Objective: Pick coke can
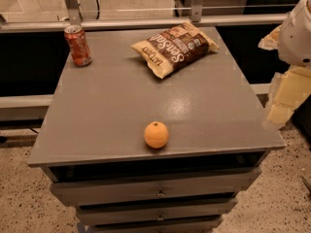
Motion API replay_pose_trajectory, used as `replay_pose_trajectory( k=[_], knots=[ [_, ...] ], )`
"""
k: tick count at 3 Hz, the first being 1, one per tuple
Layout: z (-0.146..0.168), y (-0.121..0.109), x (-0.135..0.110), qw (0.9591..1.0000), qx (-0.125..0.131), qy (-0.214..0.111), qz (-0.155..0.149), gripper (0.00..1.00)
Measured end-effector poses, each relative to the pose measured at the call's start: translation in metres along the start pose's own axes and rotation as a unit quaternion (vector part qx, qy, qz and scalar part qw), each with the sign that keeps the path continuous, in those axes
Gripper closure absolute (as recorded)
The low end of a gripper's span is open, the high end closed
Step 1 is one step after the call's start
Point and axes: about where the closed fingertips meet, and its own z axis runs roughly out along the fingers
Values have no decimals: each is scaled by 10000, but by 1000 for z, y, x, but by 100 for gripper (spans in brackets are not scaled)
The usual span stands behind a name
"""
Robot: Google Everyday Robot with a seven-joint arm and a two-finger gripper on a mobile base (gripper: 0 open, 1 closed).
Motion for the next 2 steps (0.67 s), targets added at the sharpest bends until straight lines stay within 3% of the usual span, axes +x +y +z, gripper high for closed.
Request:
replay_pose_trajectory(
  k=[1,2],
  knots=[
    [0,0,0,10000,1,0,0,0],
    [9,-5,-21,9996,-38,-262,-137,0]
  ],
)
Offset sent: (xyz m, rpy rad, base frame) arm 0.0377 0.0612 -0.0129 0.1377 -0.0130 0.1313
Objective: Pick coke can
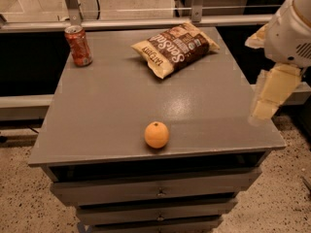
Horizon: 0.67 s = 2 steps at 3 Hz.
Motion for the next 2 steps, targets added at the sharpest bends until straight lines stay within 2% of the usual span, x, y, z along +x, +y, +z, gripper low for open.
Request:
replay_pose_trajectory(
  k=[1,2],
  knots=[
    [25,-17,-52,9979,-45,-621,-165,0],
    [48,-50,-127,9887,204,-1466,-233,0]
  ],
)
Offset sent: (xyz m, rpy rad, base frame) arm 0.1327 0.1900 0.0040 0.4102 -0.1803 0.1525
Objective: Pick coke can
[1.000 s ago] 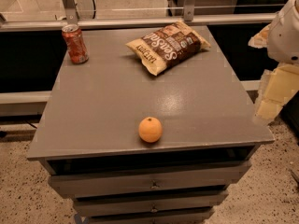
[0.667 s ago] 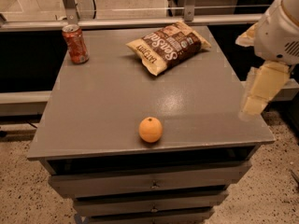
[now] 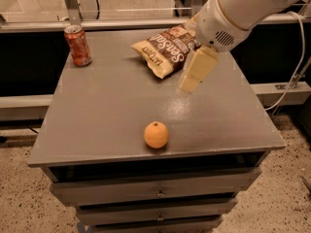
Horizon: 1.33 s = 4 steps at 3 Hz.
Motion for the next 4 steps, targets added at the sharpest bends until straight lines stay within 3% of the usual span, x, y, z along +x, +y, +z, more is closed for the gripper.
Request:
replay_pose_trajectory(
  k=[1,2,4],
  knots=[
    [0,0,0,10000,0,0,0,0],
    [22,-4,-21,9996,-37,-279,-29,0],
    [113,-25,-97,9929,-96,-1188,62,0]
  ],
)
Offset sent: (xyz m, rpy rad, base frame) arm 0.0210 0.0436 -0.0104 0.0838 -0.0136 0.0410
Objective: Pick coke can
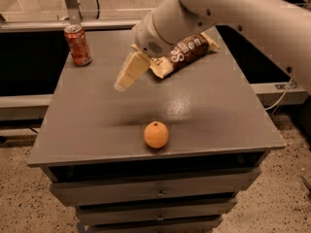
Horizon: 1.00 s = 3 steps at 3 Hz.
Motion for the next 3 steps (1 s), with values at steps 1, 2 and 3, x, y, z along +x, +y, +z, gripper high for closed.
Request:
replay_pose_trajectory(
  k=[1,2,3],
  knots=[
    [54,-20,-27,9986,184,-451,209,0],
    [95,-49,-50,9944,400,-869,451,0],
    [124,-77,-68,9880,525,-1280,693,0]
  ],
)
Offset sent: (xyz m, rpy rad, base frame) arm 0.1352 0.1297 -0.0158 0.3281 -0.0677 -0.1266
